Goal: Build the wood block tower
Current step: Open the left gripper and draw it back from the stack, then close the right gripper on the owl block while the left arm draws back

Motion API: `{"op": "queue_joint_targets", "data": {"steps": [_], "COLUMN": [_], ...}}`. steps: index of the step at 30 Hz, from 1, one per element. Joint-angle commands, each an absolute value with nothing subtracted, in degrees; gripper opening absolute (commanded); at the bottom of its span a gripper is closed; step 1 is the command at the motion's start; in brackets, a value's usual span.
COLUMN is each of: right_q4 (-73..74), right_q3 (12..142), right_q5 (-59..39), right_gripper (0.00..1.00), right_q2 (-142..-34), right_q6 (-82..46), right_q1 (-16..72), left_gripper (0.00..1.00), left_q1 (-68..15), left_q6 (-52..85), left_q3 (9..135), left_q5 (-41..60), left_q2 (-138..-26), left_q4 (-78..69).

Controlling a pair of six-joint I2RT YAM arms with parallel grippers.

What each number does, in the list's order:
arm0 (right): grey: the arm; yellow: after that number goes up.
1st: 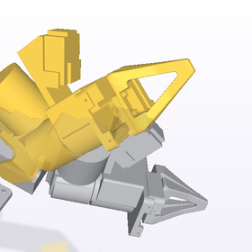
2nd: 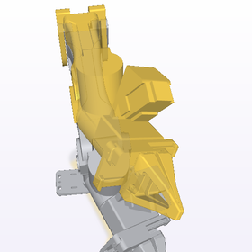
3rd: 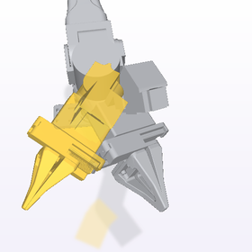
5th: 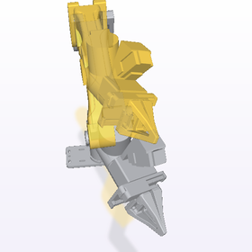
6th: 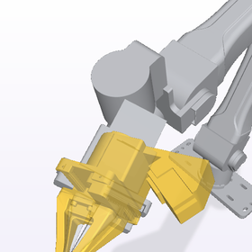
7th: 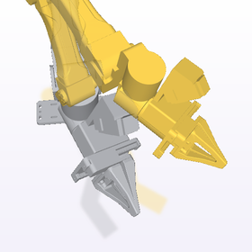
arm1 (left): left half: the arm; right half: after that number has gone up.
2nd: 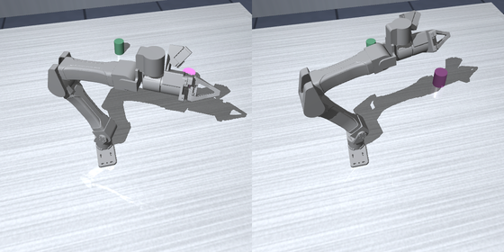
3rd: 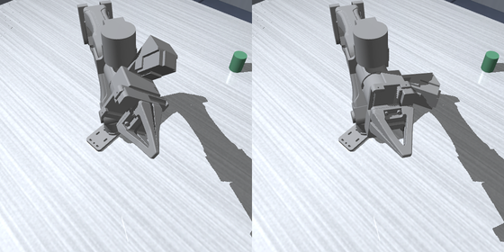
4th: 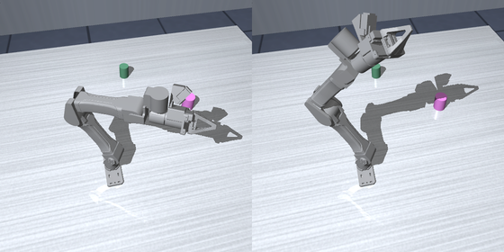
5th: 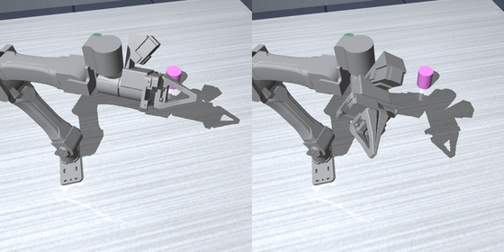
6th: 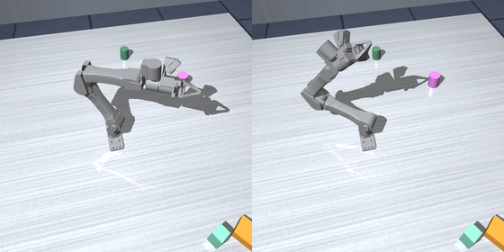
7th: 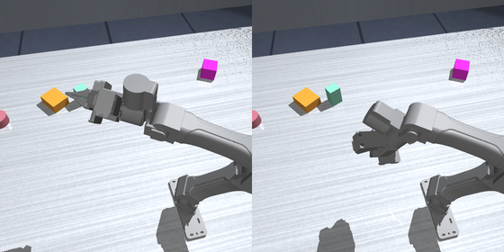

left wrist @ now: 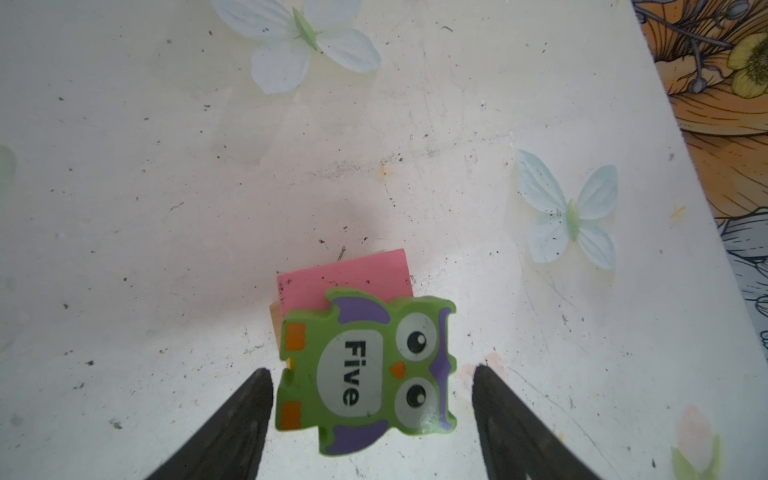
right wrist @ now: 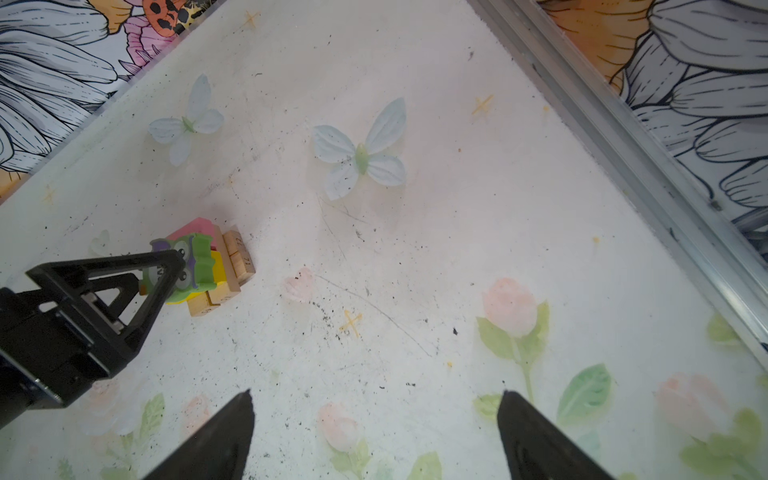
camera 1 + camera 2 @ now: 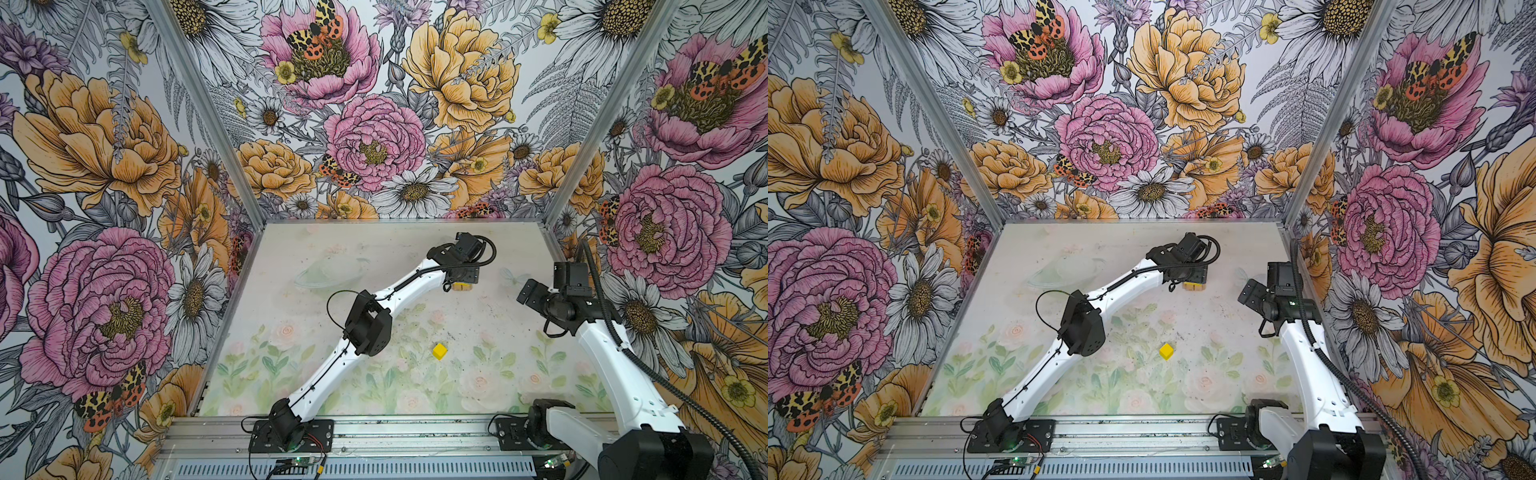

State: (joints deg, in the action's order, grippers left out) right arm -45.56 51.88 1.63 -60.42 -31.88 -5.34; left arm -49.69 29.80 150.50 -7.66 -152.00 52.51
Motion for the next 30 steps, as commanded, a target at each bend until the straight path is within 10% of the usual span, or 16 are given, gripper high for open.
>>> {"op": "queue_joint_targets", "data": {"steps": [1,16,30], "right_q4": [-44.3,-44.5,-48.0], "right_q3": [51.3,52.0,62.2], "right_q5": [1.1,0.0,4.8], "right_gripper": [0.94,0.94,0.93], "right_q2": [-59.4,-59.6,-70.0], "right_q6": [-31.0,-30.3,-40.3], "right_q1": [-5.7,-5.9,11.5], "left_gripper": [0.79,0.81,0.90], "left_q1": [-49.2,-49.6,-41.1], "left_q6": [28.8,26.3,26.4], "left_q3": [152.9,149.8,93.0], "left_q5": [-7.3,-11.4,-17.5], "left_q2": [-152.4,-144.5,-101.9], "left_q4": [51.7,51.7,34.7]}}
